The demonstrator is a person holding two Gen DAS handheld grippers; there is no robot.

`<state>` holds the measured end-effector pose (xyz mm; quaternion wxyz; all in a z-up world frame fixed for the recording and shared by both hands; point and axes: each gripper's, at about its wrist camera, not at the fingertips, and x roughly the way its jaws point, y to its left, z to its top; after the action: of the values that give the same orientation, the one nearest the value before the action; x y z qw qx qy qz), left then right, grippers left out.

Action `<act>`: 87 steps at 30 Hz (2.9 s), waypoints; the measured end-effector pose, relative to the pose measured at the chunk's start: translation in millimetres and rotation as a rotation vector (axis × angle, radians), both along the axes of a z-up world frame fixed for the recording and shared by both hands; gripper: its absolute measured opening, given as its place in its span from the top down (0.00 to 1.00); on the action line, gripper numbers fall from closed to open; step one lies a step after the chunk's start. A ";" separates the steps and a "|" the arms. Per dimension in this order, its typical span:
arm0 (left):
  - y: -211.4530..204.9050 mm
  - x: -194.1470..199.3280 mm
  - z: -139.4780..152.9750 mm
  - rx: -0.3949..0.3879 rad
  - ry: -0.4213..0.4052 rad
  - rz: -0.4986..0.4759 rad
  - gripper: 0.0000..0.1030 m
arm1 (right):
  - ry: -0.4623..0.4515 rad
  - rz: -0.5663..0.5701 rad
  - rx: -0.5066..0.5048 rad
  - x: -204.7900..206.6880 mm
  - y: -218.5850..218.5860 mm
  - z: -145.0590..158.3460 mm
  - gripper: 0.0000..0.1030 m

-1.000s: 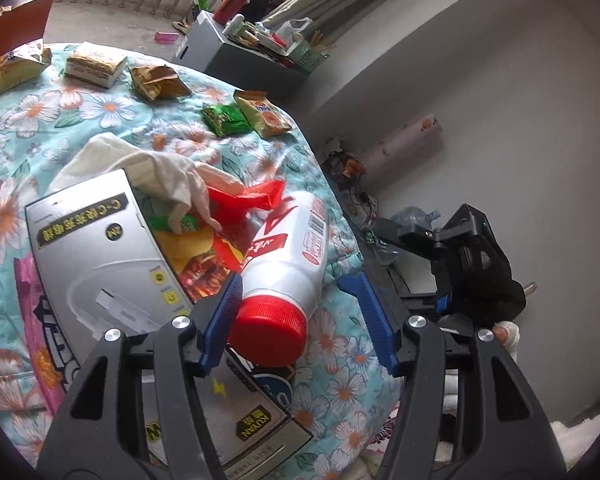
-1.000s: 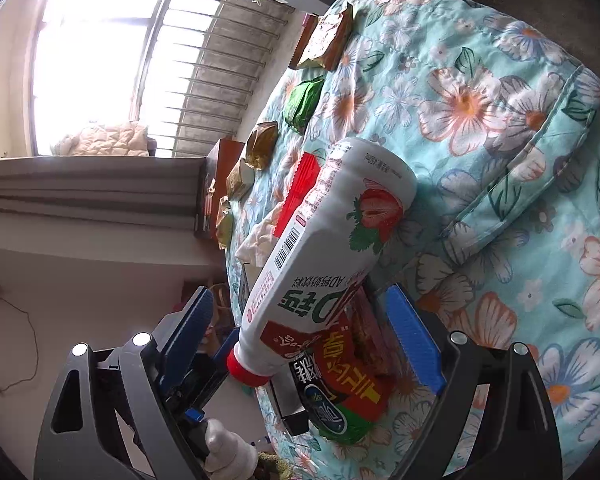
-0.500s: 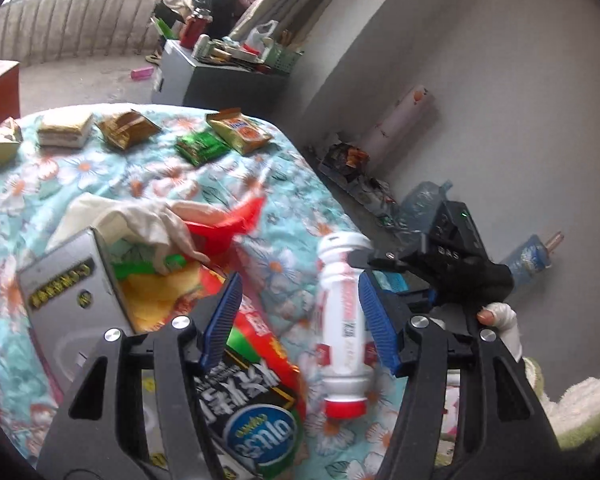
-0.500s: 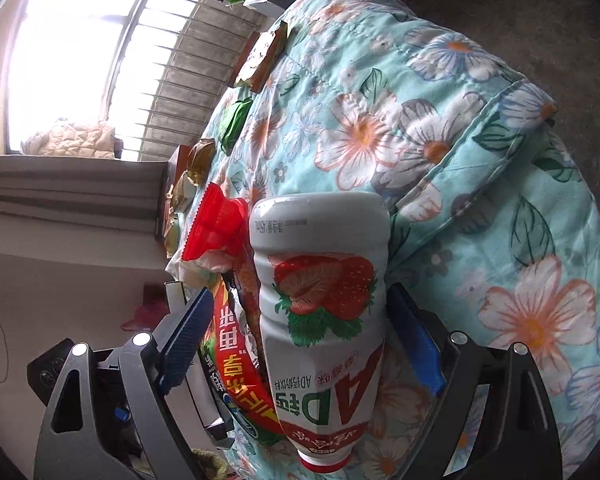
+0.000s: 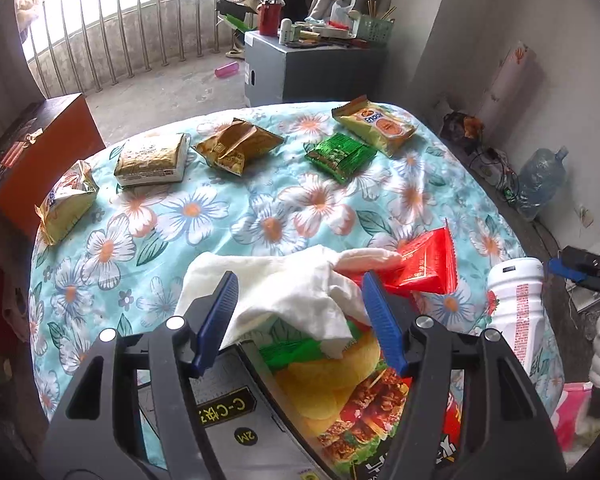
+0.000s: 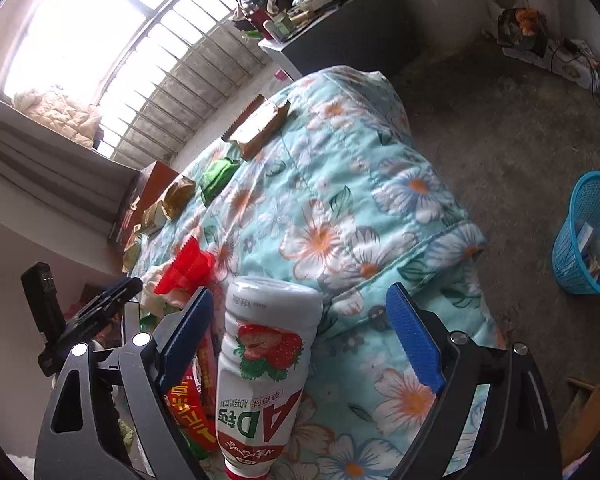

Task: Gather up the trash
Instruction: 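Grasp the white tissue with the left tool while the right tool grasps the red packet, then carry the tissue and red packet over the blue wastebasket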

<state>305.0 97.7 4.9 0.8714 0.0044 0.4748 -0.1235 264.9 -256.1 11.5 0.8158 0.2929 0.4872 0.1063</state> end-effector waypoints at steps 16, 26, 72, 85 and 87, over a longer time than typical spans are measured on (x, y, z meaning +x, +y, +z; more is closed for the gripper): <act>4.2 0.0 -7.8 0.032 -0.005 0.025 0.85 | 0.077 0.299 0.025 97.1 147.7 -10.1 0.28; 34.3 -2.7 15.2 -0.116 -0.117 0.125 0.92 | 0.164 0.293 -0.045 106.0 156.0 -37.5 0.49; -73.3 -62.9 146.5 -0.384 -0.355 -0.146 0.92 | -0.243 -0.131 0.049 -26.2 -51.3 101.2 0.88; -276.0 -59.5 113.7 -0.401 -0.123 -0.437 0.92 | -0.211 -0.397 0.017 -127.7 -190.0 73.7 0.88; -313.3 -57.1 101.4 -0.391 -0.066 -0.474 0.92 | -0.192 -0.438 0.019 -140.4 -211.6 61.9 0.88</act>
<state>247.8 -215.6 106.4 0.8177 -0.0486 0.3992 -0.4119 124.5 -467.7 73.4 0.8593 0.3877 0.3311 -0.0410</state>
